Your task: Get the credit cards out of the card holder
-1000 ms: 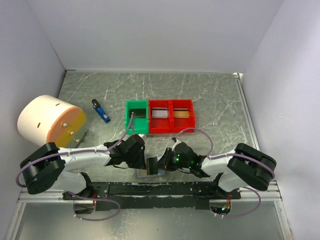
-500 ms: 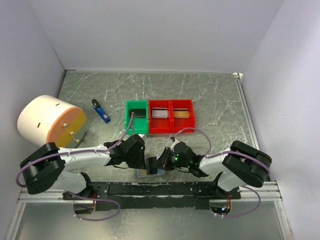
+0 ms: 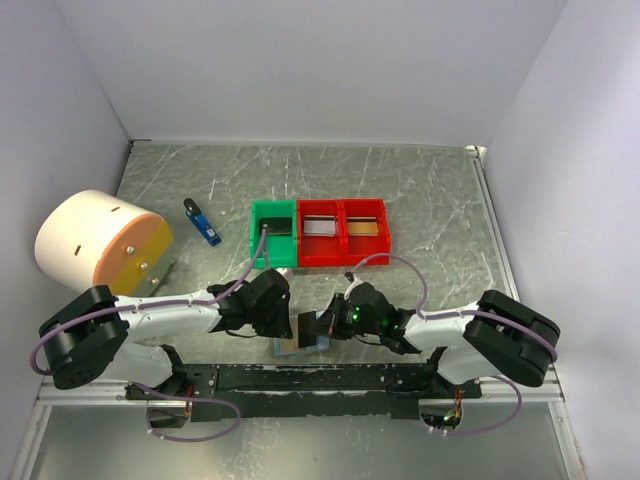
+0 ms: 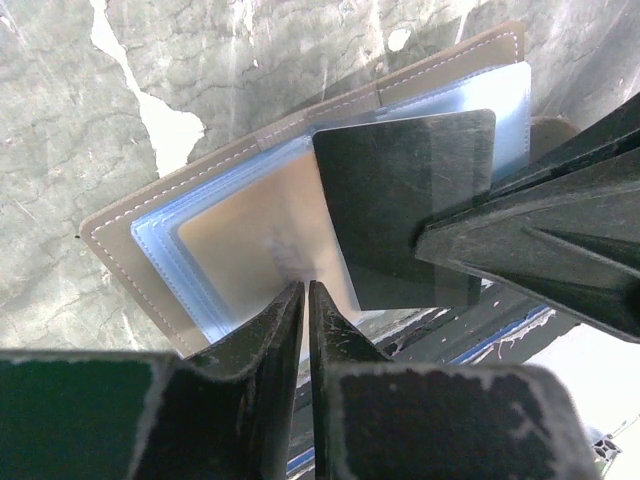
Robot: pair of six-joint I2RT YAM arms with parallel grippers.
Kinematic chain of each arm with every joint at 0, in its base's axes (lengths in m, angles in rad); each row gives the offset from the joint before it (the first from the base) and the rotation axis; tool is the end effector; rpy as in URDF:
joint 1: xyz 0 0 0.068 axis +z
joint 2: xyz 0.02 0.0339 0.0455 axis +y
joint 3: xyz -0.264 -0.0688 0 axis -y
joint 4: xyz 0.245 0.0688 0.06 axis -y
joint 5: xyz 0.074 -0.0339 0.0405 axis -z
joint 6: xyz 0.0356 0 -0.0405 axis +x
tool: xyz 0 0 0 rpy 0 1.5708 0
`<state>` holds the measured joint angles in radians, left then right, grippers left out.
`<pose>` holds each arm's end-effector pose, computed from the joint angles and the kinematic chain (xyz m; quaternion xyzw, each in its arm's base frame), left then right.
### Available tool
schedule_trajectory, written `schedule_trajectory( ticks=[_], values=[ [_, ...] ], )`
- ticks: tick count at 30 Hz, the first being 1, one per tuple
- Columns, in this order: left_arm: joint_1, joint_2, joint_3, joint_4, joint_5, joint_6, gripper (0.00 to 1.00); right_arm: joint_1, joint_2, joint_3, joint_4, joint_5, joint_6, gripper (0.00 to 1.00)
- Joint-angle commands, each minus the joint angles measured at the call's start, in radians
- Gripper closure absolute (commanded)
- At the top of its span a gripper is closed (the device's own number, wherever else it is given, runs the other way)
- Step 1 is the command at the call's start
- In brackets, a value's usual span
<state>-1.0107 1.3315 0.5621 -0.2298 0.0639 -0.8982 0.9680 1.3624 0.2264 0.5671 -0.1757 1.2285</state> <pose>0.1226 -0.1998 0.1505 0.0629 0.9569 -0.2476 0.1379 0.1167 0.1805 0.1161 0.0717 0.8718 0.4610 0.1492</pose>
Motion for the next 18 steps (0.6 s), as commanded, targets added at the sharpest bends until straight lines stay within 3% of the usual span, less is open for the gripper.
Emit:
schedule_trajectory(
  ticks=[1,10,18],
  values=[
    [-0.003,0.006,-0.007,-0.104,-0.078,0.019,0.79,-0.005,-0.040,0.010,-0.092,0.034,-0.036,1.00],
    [-0.004,-0.001,0.009,-0.100,-0.080,0.028,0.78,-0.005,-0.038,0.043,-0.120,0.000,-0.071,1.00],
    [-0.003,0.005,-0.011,-0.085,-0.065,0.019,0.79,-0.004,0.011,0.048,-0.043,0.001,-0.034,0.87]
  ],
)
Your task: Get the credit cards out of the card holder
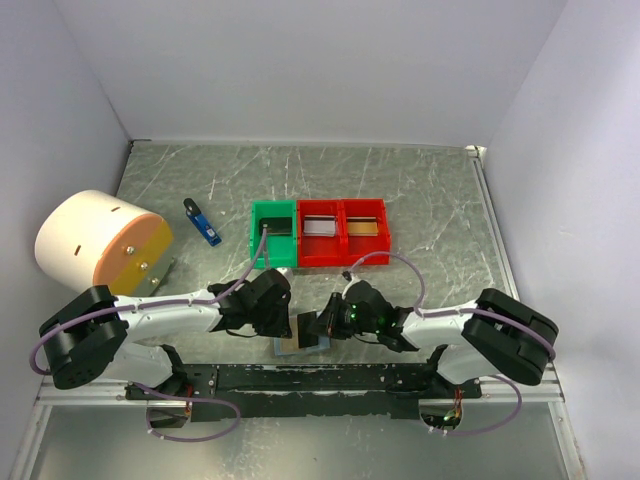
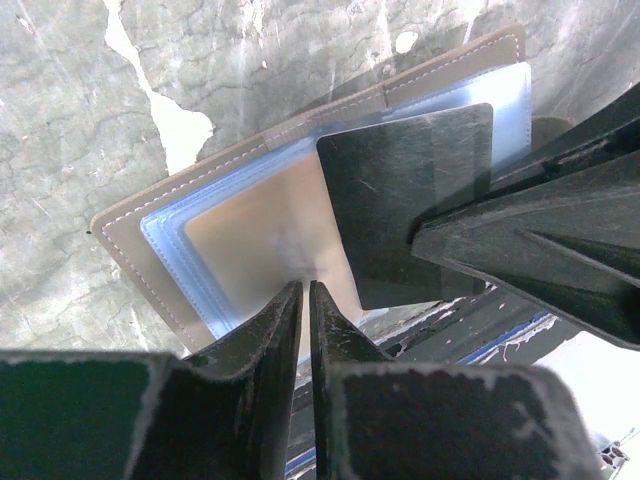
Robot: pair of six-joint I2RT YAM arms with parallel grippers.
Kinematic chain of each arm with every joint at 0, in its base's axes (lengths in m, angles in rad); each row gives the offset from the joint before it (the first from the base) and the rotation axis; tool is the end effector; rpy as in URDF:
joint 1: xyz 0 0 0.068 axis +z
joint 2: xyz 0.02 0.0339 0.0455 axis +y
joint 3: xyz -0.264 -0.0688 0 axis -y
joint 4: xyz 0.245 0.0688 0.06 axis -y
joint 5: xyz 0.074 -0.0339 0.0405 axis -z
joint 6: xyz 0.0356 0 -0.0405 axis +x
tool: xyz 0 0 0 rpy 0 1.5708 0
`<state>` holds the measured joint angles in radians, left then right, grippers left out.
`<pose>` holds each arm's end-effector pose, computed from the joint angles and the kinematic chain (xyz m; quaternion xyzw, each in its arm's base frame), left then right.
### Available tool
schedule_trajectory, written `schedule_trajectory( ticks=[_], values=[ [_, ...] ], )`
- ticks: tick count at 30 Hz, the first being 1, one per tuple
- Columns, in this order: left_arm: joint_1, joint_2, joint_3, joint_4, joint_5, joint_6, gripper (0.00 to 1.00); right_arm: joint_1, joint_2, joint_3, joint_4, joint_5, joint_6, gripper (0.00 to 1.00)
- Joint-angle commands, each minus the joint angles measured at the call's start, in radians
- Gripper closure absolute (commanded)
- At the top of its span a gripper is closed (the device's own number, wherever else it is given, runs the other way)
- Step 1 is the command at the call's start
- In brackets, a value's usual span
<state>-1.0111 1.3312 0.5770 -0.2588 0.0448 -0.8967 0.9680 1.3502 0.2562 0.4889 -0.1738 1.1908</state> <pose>0.1234 -0.2000 0.1530 0.0611 0.9592 -0.2370 0.1417 0.1183 0.1828 0.1189 0.0580 0.8813 0.4441 0.1505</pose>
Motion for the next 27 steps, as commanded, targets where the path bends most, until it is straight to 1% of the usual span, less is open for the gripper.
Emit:
schedule_trajectory(
  ticks=[1,3,5,11,16,18,20,21,25,27],
  values=[
    [-0.003,0.005,-0.025,-0.057,-0.046,0.018,0.79,-0.004,0.025,0.024,0.025,0.000,0.000,0.88],
    [-0.003,0.003,-0.023,-0.059,-0.047,0.018,0.79,-0.004,0.019,0.027,0.006,0.006,-0.005,0.96],
    [-0.003,-0.001,-0.023,-0.063,-0.048,0.015,0.79,-0.005,-0.004,0.016,-0.007,0.019,-0.002,1.00],
    [-0.003,-0.024,-0.027,-0.072,-0.061,0.008,0.77,-0.003,-0.098,-0.014,-0.073,0.054,-0.012,1.00],
    [-0.003,-0.031,0.005,-0.102,-0.075,0.019,0.75,-0.004,-0.183,-0.007,-0.157,0.078,-0.060,1.00],
    [-0.003,-0.040,0.026,-0.122,-0.080,0.031,0.72,-0.004,-0.231,-0.005,-0.183,0.089,-0.081,1.00],
    [-0.003,-0.057,0.056,-0.143,-0.084,0.054,0.68,-0.003,-0.273,-0.006,-0.194,0.099,-0.095,1.00],
    [-0.003,-0.064,0.074,-0.165,-0.101,0.065,0.63,-0.003,-0.297,-0.007,-0.199,0.104,-0.102,1.00],
    [-0.001,-0.090,0.177,-0.287,-0.183,0.117,0.41,-0.003,-0.380,-0.018,-0.199,0.121,-0.131,1.00],
    [0.003,-0.102,0.226,-0.339,-0.217,0.144,0.32,-0.003,-0.416,-0.022,-0.195,0.127,-0.150,1.00]
  ],
)
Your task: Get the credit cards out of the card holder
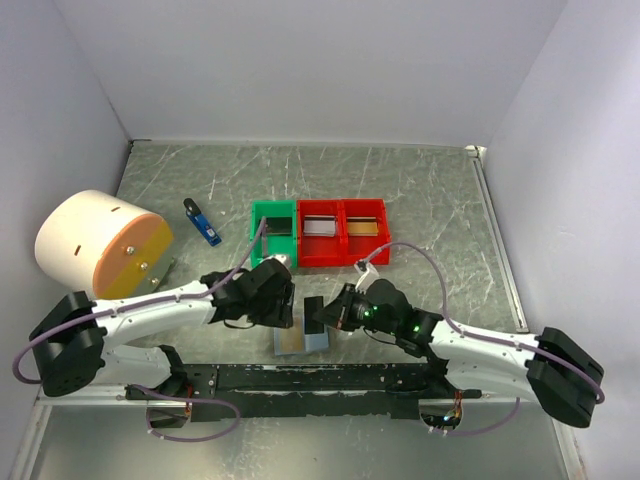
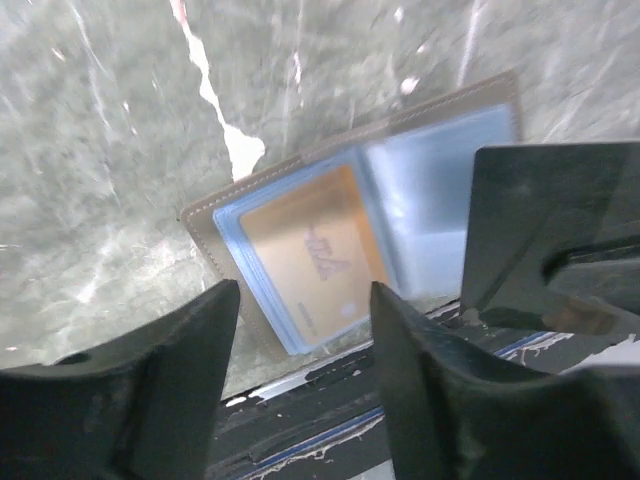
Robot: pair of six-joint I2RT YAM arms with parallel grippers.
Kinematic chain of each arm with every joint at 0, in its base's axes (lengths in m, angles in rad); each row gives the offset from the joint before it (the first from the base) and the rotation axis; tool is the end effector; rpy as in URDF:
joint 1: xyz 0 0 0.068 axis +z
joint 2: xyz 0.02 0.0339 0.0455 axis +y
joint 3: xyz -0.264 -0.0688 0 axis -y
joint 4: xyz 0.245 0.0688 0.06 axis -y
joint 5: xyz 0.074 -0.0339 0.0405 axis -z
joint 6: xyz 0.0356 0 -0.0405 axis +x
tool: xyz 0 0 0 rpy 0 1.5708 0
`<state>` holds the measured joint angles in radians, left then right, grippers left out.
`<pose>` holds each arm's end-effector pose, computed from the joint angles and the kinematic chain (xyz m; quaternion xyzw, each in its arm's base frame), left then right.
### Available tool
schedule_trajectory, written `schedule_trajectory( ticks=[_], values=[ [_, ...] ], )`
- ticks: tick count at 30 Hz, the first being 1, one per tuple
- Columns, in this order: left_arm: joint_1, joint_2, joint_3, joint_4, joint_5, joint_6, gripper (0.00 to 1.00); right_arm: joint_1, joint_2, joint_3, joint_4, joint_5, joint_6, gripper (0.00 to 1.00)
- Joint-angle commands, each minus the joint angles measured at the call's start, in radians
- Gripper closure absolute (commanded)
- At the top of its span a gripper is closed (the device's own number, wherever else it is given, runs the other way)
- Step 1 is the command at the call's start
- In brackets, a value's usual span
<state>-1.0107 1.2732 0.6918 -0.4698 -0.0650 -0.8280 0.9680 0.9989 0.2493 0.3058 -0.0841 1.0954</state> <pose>0.1266 -0.1976 0.1864 0.0798 0.9627 -0.1851 0.1806 0.1088 0.1633 0.1655 0.0314 0.8444 0.4762 0.2435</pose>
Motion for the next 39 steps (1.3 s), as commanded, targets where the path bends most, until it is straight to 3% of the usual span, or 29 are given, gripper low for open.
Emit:
schedule_trajectory(
  ticks=[1,5,10,15,22,28,39],
  values=[
    [0.010,-0.049,0.136,-0.152,-0.121,0.091,0.29,-0.002,-0.082,-0.016,-0.010,0.040,-0.064,1.00],
    [0.069,-0.076,0.212,-0.239,-0.167,0.152,0.16,0.003,-0.138,-0.015,-0.009,0.046,-0.101,1.00],
    [0.271,-0.157,0.251,-0.257,-0.144,0.281,0.04,0.008,-0.177,-0.003,-0.036,0.058,-0.132,1.00],
    [0.458,-0.249,0.244,-0.231,-0.154,0.403,0.02,0.011,-0.177,0.006,-0.041,0.058,-0.168,1.00],
    [0.474,-0.366,0.147,-0.153,-0.223,0.443,0.01,0.011,-0.169,0.053,-0.060,0.078,-0.247,1.00],
    [0.475,-0.348,0.137,-0.110,-0.266,0.435,0.01,0.011,-0.130,0.122,-0.070,0.101,-0.323,1.00],
    [0.481,-0.417,0.136,-0.108,-0.349,0.413,0.01,0.022,0.028,0.368,-0.146,0.182,-0.580,1.00]
  ],
)
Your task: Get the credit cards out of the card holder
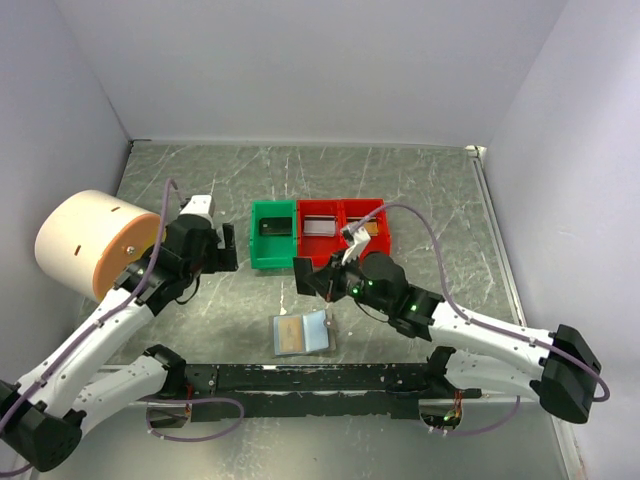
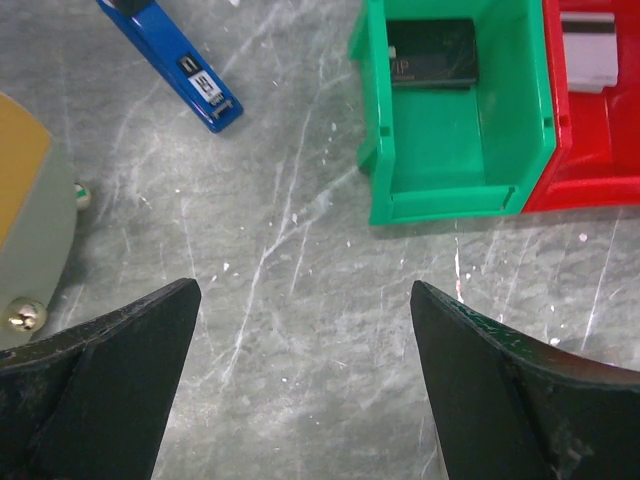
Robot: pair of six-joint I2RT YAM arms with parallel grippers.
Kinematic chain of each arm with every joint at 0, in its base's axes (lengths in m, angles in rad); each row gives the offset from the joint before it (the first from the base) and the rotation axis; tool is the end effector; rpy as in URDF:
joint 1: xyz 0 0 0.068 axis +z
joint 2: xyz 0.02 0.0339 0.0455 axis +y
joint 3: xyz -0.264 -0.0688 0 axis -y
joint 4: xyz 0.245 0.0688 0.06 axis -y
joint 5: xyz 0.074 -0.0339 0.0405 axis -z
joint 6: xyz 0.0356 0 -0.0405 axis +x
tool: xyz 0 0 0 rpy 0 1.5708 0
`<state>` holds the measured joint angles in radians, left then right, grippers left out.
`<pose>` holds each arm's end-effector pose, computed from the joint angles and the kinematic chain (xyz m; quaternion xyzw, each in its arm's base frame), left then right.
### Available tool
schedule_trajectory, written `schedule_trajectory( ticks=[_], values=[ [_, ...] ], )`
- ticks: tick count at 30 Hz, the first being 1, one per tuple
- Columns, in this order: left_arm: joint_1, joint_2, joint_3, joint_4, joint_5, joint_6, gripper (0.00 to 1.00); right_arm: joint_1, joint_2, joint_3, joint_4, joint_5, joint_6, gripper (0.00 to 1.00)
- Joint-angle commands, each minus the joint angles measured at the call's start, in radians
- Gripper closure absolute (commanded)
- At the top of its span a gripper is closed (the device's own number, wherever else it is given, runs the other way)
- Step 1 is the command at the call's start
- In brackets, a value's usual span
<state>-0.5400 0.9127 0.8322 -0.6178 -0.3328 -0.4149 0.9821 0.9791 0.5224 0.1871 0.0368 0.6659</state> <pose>0.1690 -0.0877 0.2933 -0.0140 0.8965 -0.0582 0.4391 0.1259 0.1862 0.2492 -0.1143 0.7874 0.4345 0.4221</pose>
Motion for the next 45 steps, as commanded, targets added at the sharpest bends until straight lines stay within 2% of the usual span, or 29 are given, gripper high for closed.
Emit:
schedule_trajectory(
  ticks=[1,8,16,23,27,35,43,45],
  values=[
    [0.012,-0.070,-0.004,0.036,-0.101,-0.005,0.01,0.009,0.069,0.121,-0.039,0.073,-0.182,1.00],
    [0.020,-0.131,-0.006,0.022,-0.168,-0.030,0.01,0.020,0.257,0.314,-0.141,0.210,-0.373,1.00],
    [0.025,-0.139,0.003,0.005,-0.188,-0.041,0.01,0.021,0.491,0.488,-0.152,0.329,-0.569,1.00],
    [0.026,-0.167,0.006,-0.014,-0.236,-0.058,0.02,0.017,0.660,0.607,-0.136,0.304,-0.679,1.00],
    [0.027,-0.195,0.004,-0.019,-0.259,-0.066,0.02,0.002,0.714,0.604,-0.024,0.268,-0.707,1.00],
    [0.028,-0.222,-0.003,-0.014,-0.262,-0.067,0.02,-0.041,0.816,0.665,0.052,0.265,-0.832,1.00],
    [0.029,-0.215,0.002,-0.019,-0.260,-0.066,0.02,-0.072,0.936,0.752,0.002,0.173,-1.043,1.00],
    [0.029,-0.217,0.001,-0.020,-0.262,-0.067,0.02,-0.072,0.976,0.790,-0.024,0.194,-1.081,1.00]
  ],
)
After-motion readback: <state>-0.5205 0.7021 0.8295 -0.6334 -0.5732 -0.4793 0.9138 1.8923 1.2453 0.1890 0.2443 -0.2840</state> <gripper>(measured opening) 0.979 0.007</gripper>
